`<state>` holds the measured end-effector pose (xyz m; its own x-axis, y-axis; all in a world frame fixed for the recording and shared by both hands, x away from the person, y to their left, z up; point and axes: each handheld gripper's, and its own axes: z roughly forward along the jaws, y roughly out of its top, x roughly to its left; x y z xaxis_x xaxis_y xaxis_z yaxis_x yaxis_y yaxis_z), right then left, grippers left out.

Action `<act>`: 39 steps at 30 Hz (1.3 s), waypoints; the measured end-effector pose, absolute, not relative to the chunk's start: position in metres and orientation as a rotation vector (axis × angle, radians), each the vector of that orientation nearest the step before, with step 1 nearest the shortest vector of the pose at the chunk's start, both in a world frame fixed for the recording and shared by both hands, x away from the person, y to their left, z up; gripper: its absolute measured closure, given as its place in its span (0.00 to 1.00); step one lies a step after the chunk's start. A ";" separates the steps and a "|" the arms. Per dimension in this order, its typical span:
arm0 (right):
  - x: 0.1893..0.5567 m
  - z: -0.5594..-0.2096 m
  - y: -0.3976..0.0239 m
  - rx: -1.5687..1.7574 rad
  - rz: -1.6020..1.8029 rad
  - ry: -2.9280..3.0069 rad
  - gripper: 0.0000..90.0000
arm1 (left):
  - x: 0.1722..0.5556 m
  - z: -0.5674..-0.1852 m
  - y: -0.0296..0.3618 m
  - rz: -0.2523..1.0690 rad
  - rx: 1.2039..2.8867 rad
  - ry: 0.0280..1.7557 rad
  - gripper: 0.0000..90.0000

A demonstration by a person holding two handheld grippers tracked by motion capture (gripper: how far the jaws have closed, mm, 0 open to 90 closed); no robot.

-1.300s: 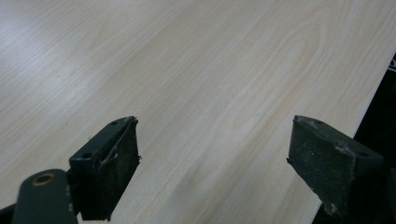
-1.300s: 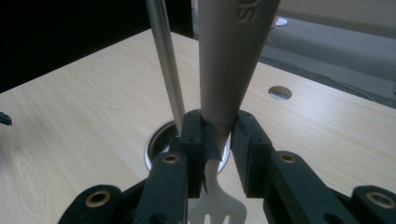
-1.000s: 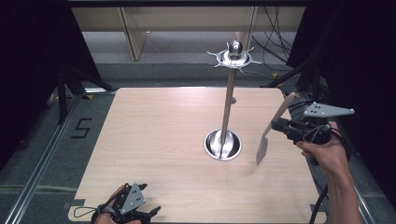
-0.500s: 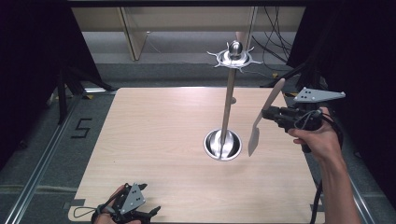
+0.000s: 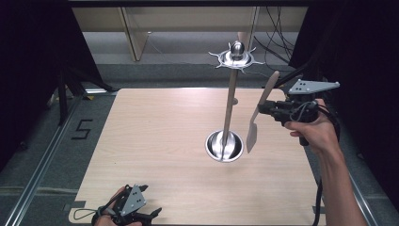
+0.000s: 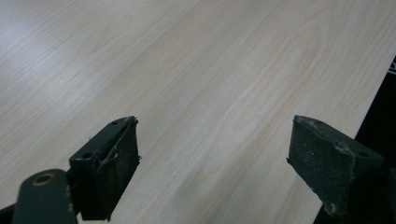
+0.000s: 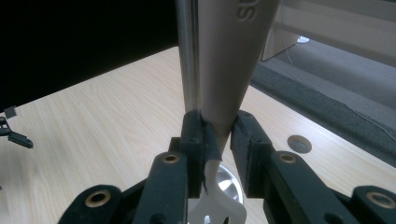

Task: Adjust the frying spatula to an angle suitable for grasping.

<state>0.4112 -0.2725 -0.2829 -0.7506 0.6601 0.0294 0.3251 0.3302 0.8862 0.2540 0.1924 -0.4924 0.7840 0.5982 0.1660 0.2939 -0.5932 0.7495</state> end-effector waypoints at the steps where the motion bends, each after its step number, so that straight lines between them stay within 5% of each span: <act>1: 0.413 -0.283 -0.271 0.876 1.395 2.243 0.84 | 0.254 -0.493 0.192 0.527 2.229 0.658 0.17; 39: 0.437 -0.259 -0.247 0.839 1.304 2.344 0.84 | 0.254 -0.493 0.193 0.530 2.234 0.650 0.17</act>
